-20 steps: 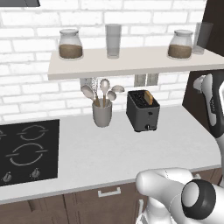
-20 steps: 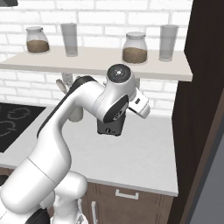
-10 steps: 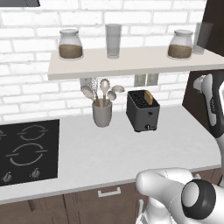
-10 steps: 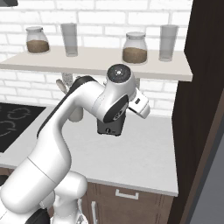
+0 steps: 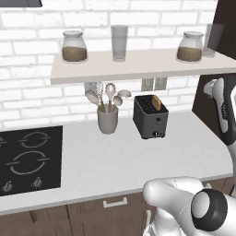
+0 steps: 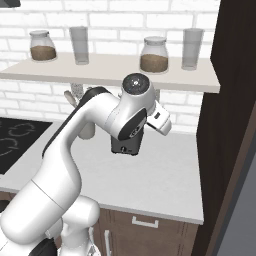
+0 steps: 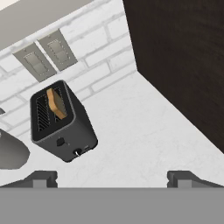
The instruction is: Start the toaster. Once the lever pops up, take the bread to the plate on the dining counter.
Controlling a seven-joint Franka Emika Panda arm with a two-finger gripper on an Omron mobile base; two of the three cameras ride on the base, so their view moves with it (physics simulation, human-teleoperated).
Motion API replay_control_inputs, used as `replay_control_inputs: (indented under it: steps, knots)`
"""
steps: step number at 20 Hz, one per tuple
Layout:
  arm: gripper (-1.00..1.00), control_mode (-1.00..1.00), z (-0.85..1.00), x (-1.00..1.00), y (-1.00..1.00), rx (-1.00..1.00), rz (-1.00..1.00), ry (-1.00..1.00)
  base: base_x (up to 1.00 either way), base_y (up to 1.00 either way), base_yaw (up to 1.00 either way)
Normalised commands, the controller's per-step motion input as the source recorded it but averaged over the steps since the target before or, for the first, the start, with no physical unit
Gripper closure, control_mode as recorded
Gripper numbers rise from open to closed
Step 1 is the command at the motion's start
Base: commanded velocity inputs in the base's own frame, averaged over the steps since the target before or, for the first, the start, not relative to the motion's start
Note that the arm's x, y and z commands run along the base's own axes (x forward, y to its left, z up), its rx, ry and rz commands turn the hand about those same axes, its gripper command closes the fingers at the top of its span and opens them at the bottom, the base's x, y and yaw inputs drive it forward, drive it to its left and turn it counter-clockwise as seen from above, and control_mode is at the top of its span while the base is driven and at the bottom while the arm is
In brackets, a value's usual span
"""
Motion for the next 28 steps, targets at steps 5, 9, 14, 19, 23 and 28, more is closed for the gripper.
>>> replay_control_inputs:
  steps: [5, 9, 14, 19, 23, 28]
  knots:
    - [-1.00, -1.00, 0.00, 0.00, 0.00, 0.00, 0.00, 0.00, 0.00, 0.00, 0.00]
    - [-1.00, -1.00, 0.00, 0.00, 0.00, 0.00, 0.00, 0.00, 0.00, 0.00, 0.00]
    - [-1.00, -1.00, 0.00, 0.00, 0.00, 0.00, 0.00, 0.00, 0.00, 0.00, 0.00]
    - [-1.00, -1.00, 0.00, 0.00, 0.00, 0.00, 0.00, 0.00, 0.00, 0.00, 0.00]
    - [-1.00, -1.00, 0.00, 0.00, 0.00, 0.00, 0.00, 0.00, 0.00, 0.00, 0.00]
    - [-1.00, -1.00, 0.00, 0.00, 0.00, 0.00, 0.00, 0.00, 0.00, 0.00, 0.00]
